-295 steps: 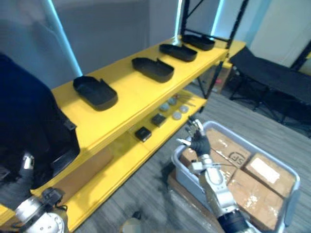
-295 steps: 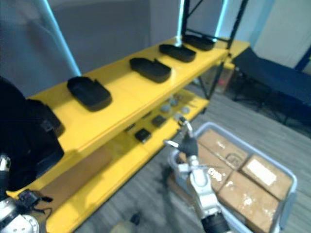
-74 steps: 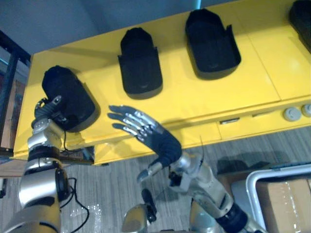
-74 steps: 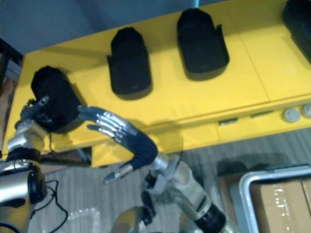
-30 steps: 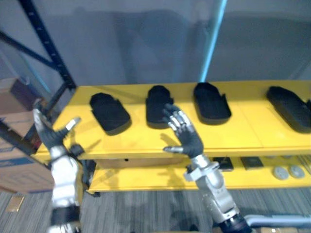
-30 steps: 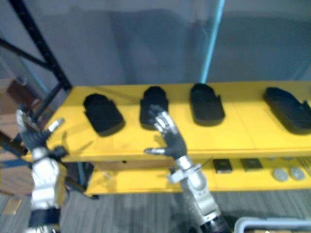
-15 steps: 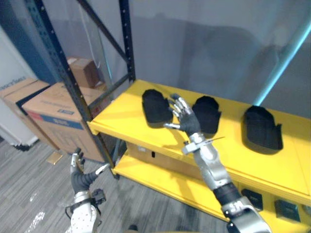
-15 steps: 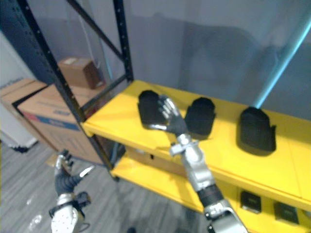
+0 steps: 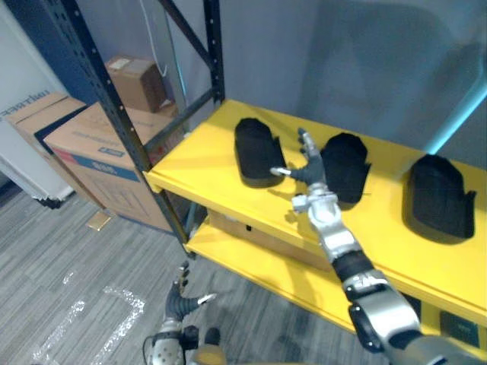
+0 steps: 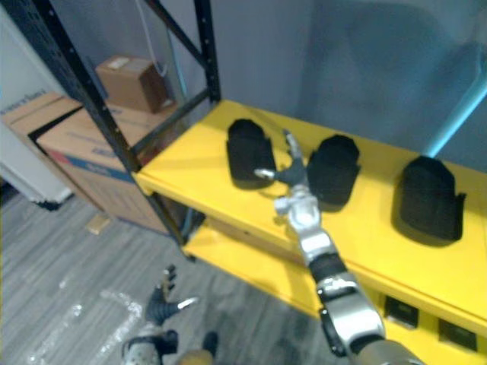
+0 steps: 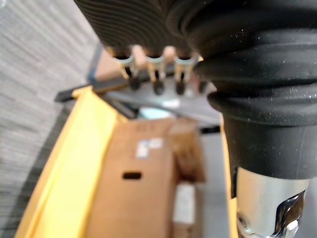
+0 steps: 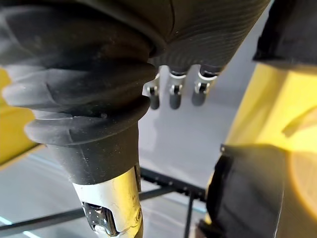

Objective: Walk over and take plastic housings, then place them on the shelf

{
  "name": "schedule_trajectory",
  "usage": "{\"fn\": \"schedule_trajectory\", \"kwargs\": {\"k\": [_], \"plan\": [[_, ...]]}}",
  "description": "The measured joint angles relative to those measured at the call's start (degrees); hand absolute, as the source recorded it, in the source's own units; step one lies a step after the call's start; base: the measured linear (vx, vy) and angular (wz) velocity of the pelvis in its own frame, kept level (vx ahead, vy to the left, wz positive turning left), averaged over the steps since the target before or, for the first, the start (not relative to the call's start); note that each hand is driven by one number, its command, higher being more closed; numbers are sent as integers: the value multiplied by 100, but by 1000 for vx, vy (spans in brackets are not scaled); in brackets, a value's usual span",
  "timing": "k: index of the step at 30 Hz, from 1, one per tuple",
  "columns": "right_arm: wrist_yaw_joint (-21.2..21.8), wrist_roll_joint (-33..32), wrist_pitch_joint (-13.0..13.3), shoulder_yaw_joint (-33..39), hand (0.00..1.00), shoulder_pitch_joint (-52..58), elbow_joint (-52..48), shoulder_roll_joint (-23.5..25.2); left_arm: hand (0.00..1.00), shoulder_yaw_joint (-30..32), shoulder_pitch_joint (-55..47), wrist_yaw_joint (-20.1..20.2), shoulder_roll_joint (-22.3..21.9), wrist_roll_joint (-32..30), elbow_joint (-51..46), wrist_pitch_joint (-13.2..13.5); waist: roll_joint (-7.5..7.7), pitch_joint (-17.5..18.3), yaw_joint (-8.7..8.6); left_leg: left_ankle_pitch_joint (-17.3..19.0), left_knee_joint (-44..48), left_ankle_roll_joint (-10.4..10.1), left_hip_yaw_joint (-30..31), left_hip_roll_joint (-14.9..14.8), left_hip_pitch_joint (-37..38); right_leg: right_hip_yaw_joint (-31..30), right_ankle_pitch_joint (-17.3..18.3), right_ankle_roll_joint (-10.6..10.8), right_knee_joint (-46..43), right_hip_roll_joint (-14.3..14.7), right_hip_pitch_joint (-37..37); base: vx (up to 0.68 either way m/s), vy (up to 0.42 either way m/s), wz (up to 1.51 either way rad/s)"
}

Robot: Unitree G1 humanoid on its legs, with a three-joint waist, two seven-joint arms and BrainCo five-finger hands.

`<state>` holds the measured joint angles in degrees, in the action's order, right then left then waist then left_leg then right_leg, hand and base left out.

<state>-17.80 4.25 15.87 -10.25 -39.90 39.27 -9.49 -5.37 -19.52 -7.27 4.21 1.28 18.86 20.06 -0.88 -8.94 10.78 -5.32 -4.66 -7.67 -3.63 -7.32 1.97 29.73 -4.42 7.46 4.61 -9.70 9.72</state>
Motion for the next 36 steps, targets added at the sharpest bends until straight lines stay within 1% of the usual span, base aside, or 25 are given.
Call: {"fn": "schedule_trajectory", "kwargs": {"k": [1, 3, 5, 7, 8, 10, 13, 15, 16, 19, 24, 29, 31, 36], "plan": [[-58, 3, -1, 3, 0, -46, 1, -36, 0, -42, 9, 117, 0, 151, 79, -11, -12, -36, -12, 0, 0, 0, 1, -8, 0, 1, 0, 0, 0, 8, -2, 0, 0, 0], [-85, -10, -8, 4, 0, -99, 10, -105, 0, -103, 5, 223, 1, 315, 191, -12, -19, -80, -12, 0, 0, 0, 1, -18, -1, 0, 0, 0, 0, 20, -4, 0, 0, 0], [-3, -19, -34, 5, 0, -118, 14, -124, 0, -214, -9, 346, 3, 435, 311, -24, -18, -82, -11, 0, 0, 0, 0, -24, 2, -2, 1, -1, 1, 25, -4, 0, 0, 0], [277, -60, -133, 2, 0, -148, 54, -133, 0, -327, -38, 464, -2, 573, 314, -118, -27, -87, -8, 0, 1, 0, -1, -29, 5, -4, 1, -1, 1, 28, -4, 0, 0, 0], [335, -72, -151, 0, 0, -149, 66, -133, 0, -355, -42, 497, 1, 594, 318, -137, -28, -87, -2, 0, 1, 0, 0, -31, 4, -4, 1, -1, 1, 29, -4, 0, 0, 0], [600, -128, -334, -20, 0, -201, 244, -134, 0, -454, -35, 568, 0, 721, 321, -149, -29, -88, 18, -1, 1, 0, -1, -34, 11, -5, 2, -2, 1, 31, 1, 0, 0, 0], [826, -168, -530, -65, 0, -276, 481, -143, 0, -503, -32, 585, -2, 727, 368, -171, -47, -99, 49, 0, 1, 0, -1, -36, 29, -5, 4, -4, 1, 31, 20, 0, 0, 0], [958, -225, -612, -177, 0, -389, 587, -175, 0, -503, -11, 581, -1, 727, 487, -201, -93, -159, 54, 0, 1, 0, -6, -38, 69, -9, 7, -6, 0, 31, 50, 0, 0, 0], [1044, -251, -632, -183, 0, -449, 654, -190, 0, -511, -24, 581, 0, 728, 492, -263, -117, -184, 68, 0, 1, 0, -7, -40, 76, -10, 9, -8, 0, 32, 56, 0, 0, 0], [1151, -312, -738, -187, 0, -518, 751, -214, 0, -634, -44, 573, 11, 736, 493, -323, -146, -206, 103, 0, 1, 0, -2, -43, 76, -2, 12, -10, 0, 35, 59, 0, 0, 0], [1155, -312, -956, -281, 0, -667, 925, -219, 0, -739, -52, 560, -12, 745, 492, -390, -147, -311, 107, 0, 1, 0, 1, -43, 76, 4, 16, -11, -1, 33, 65, 0, 0, 0], [1115, -263, -1020, -278, 0, -672, 1155, -225, 0, -743, -60, 506, -8, 770, 493, -396, -165, -340, 112, 0, 2, 0, 1, -36, 68, 8, 26, -7, -4, 25, 62, 0, 0, 0], [1071, -145, -1092, -278, 0, -765, 1179, -254, 0, -853, -48, 496, -10, 779, 492, -397, -251, -411, 106, 0, 2, 0, 12, -37, 91, 11, 120, 7, -169, -18, 24, 0, 0, 0], [1040, -115, -1115, -279, 0, -894, 1307, -293, 0, -917, -54, 479, -13, 788, 492, -398, -264, -422, 121, 1, 2, 2, 26, -35, 80, 15, 249, 15, -375, -68, -59, -1, 1, 1]]}}
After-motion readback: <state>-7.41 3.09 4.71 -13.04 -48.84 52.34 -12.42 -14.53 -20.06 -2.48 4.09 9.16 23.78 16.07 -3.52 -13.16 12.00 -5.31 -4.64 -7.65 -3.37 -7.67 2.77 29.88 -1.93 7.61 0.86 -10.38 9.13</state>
